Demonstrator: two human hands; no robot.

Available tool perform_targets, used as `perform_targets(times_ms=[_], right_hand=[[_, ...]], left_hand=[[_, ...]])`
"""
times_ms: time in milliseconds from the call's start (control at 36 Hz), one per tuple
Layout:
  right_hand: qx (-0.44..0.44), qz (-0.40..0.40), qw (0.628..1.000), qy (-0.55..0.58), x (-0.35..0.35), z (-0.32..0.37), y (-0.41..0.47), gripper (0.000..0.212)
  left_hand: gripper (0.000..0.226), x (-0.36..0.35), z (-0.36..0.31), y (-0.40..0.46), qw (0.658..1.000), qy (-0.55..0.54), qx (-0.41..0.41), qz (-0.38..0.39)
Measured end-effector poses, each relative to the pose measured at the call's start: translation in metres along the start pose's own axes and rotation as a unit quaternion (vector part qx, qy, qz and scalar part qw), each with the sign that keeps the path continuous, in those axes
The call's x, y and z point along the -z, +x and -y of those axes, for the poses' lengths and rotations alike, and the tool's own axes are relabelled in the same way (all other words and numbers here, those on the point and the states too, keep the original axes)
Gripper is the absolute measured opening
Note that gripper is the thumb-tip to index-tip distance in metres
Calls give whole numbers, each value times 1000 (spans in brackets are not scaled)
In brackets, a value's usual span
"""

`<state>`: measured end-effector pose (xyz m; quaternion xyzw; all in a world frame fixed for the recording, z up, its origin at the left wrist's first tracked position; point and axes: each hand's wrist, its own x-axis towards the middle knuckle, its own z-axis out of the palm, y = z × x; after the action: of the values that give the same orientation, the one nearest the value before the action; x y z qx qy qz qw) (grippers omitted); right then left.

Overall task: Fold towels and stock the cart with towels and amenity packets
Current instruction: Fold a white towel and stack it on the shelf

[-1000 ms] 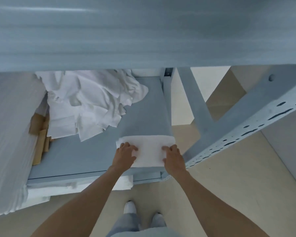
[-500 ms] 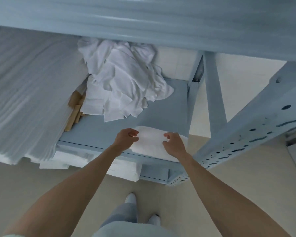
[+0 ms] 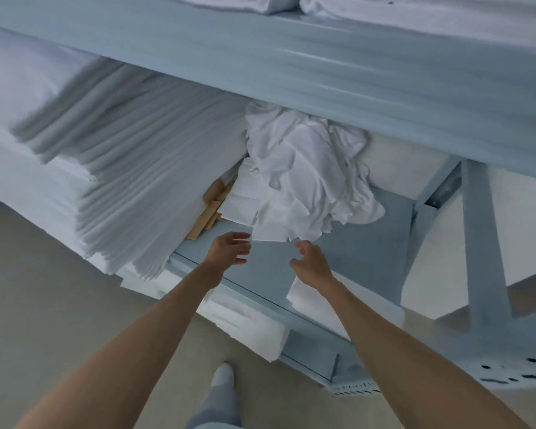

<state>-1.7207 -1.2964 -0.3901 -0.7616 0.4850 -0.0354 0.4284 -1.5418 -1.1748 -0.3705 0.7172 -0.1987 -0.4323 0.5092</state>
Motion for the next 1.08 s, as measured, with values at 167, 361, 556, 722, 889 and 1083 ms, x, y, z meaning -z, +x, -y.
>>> perform_targets(times_ms=[167, 361, 556, 722, 889, 1083], right_hand=[[-3, -27, 999, -25, 1, 34, 52, 54], [-17, -85, 993, -76, 12, 61, 113, 55], [-59, -56, 987, -141, 9, 76, 154, 53], [-116, -23, 977, -177, 5, 85, 176, 67], [-118, -159, 968, -156, -11, 94, 178, 60], [-11, -396, 918, 20, 0, 104, 156, 26]], left_hand=[[31, 13, -27, 47, 998, -47, -36, 32], [23, 33, -56, 113, 992, -71, -73, 80], [17, 53, -73, 147, 988, -40, -80, 129], [12, 59, -74, 160, 985, -47, -74, 148], [11, 62, -69, 162, 982, -36, -51, 177], [10, 59, -71, 156, 984, -55, -5, 171]])
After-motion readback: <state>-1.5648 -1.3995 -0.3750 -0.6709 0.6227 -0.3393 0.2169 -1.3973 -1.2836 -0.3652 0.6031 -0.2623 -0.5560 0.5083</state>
